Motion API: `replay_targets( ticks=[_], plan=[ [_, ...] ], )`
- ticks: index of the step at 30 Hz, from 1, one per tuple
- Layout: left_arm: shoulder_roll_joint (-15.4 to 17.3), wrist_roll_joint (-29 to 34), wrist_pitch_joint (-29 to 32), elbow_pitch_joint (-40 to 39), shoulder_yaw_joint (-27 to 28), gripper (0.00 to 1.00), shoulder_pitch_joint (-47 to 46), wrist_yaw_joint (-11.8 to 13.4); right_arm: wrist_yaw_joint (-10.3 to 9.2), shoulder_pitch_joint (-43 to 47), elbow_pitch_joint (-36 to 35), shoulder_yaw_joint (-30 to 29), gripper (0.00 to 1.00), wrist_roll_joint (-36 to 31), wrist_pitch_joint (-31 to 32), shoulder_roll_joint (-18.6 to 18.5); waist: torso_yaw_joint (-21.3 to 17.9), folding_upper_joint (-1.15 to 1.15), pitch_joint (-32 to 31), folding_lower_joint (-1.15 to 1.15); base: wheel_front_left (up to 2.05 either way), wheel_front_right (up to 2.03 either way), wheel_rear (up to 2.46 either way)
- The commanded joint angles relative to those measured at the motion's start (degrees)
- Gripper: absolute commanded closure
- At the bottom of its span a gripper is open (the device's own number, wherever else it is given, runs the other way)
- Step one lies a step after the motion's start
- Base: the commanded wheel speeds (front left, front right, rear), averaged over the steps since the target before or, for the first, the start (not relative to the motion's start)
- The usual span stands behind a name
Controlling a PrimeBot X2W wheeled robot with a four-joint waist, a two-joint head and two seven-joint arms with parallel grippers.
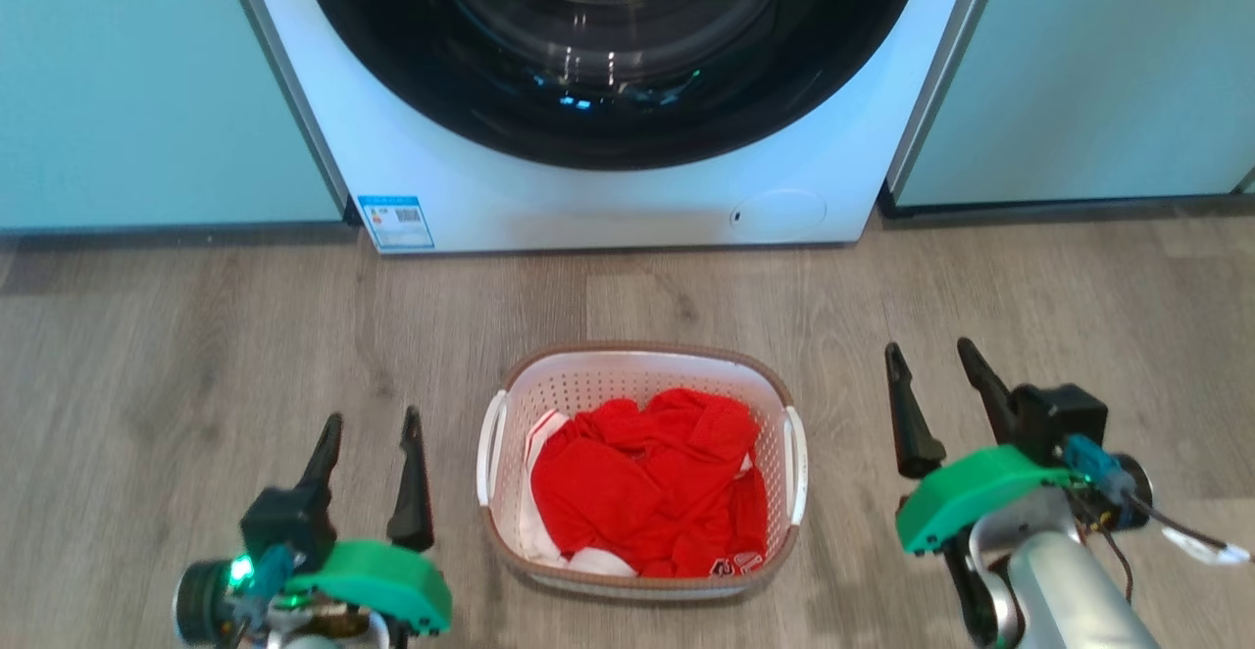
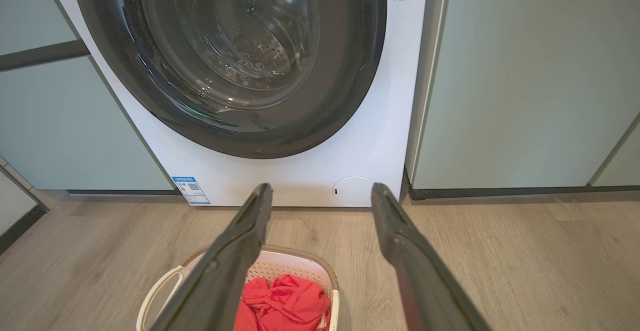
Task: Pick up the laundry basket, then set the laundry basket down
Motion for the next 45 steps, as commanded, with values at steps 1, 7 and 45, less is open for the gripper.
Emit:
replay_targets(
  ticks=[1,7,45],
  plan=[
    [-0.05,1.0,-0.71,-2.82,2.83,0.0,-0.62,-0.3,0.08,-0.04,-2.72,0.78,0.0,-0.36,-0.7,0.42,-0.37,0.0,-1.2,0.01,0.0,0.0,0.0],
    [-0.33,1.25,-0.71,-5.23,4.11,0.0,3.18,-0.81,0.08,3.31,-4.76,0.03,0.0,-0.65,-0.7,0.42,-0.96,0.0,-2.87,0.01,0.0,0.0,0.0],
    [-0.18,0.27,0.43,-1.87,2.99,1.0,6.35,-1.72,0.0,6.92,-2.44,-3.28,1.0,1.09,0.46,0.87,-1.19,-0.01,-3.78,0.01,0.0,0.0,0.0]
  ],
)
